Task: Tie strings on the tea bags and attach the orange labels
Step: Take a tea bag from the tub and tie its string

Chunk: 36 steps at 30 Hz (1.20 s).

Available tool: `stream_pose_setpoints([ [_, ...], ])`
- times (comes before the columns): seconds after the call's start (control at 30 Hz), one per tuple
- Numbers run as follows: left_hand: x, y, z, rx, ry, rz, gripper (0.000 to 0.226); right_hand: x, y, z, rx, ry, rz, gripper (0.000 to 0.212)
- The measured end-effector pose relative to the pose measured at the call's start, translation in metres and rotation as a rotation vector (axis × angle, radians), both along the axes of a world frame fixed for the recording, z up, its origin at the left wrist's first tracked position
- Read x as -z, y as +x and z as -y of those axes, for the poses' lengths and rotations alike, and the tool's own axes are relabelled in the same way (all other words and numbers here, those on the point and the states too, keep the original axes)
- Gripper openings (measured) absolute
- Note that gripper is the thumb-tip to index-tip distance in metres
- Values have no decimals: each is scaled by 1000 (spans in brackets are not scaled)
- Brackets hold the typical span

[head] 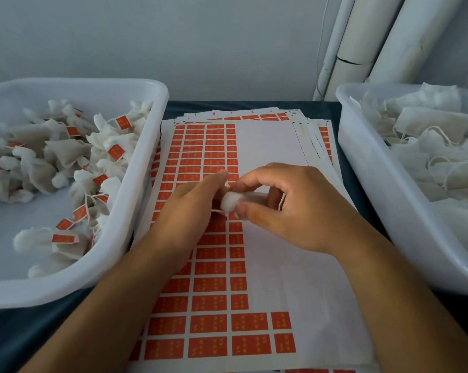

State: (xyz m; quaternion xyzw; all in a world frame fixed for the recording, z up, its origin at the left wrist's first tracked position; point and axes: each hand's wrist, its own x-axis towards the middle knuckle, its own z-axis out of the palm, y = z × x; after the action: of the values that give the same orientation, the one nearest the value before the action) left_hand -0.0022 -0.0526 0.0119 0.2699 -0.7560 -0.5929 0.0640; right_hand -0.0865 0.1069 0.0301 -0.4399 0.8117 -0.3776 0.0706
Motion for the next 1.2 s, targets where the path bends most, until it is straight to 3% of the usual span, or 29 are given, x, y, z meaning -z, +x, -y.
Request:
stream_pose_setpoints([
  [0.2,-2,2,0,67,33,-32,53,5,-4,1,82,34,-100,25],
  [0.37,-5,6,-1,181,-30,-146,47,2,-7,0,71,-40,83,25],
  [0.5,-6,6,-3,291,-64,-263,30,0,-12,-3,48,-106,277,19],
  [0.73,-7,6,0,333,-91,-331,28,-4,-13,-8,26,-151,435,17],
  [1.07,-5,3,-3,215,-169,-419,24,-4,-11,-5,77,-175,486,18],
  [1.2,-5,3,-5,154,-194,-440,25,-5,-10,-3,56,-222,605,25],
])
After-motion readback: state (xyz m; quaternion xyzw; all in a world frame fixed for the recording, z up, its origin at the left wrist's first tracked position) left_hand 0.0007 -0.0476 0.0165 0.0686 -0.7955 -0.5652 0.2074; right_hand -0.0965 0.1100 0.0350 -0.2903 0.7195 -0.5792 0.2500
